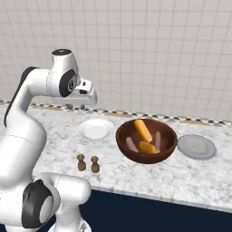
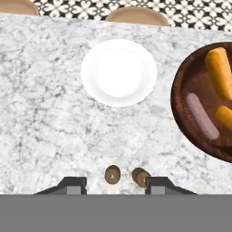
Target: Place one bun and one sausage from the bowl on each plate.
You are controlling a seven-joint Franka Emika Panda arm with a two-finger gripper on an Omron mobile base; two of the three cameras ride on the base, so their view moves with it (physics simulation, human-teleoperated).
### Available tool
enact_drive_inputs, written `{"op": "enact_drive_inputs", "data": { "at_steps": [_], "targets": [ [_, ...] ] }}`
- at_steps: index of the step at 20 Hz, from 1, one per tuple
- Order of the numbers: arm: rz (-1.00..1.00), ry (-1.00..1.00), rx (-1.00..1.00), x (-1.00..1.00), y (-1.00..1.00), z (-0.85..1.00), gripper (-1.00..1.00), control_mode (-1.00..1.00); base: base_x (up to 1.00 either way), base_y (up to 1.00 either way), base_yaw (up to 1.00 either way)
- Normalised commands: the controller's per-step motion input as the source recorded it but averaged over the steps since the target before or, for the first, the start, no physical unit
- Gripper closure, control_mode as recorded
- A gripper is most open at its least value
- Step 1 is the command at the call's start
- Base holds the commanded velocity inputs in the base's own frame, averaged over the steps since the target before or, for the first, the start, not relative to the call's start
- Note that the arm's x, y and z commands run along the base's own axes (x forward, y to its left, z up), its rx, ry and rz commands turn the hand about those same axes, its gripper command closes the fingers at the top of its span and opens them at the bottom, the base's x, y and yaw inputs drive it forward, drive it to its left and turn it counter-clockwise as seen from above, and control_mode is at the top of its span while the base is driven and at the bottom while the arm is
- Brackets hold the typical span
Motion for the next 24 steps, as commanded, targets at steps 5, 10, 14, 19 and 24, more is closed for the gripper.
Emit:
{"op": "enact_drive_inputs", "data": {
  "at_steps": [5,10,14,19,24],
  "targets": [
    [0.00,0.00,0.00,0.02,0.00,0.00,-1.00,1.00,-0.28,-0.37,0.00],
    [0.00,0.00,0.00,0.00,0.00,0.00,-1.00,1.00,-0.22,-1.00,0.00],
    [0.00,0.00,0.00,0.00,0.00,0.00,-1.00,1.00,0.41,-0.81,0.00],
    [0.00,0.00,0.00,0.00,0.00,0.00,-1.00,1.00,0.57,-0.02,-0.11],
    [0.00,0.00,0.00,0.00,0.00,0.00,-1.00,1.00,0.36,0.06,-0.07]
  ]
}}
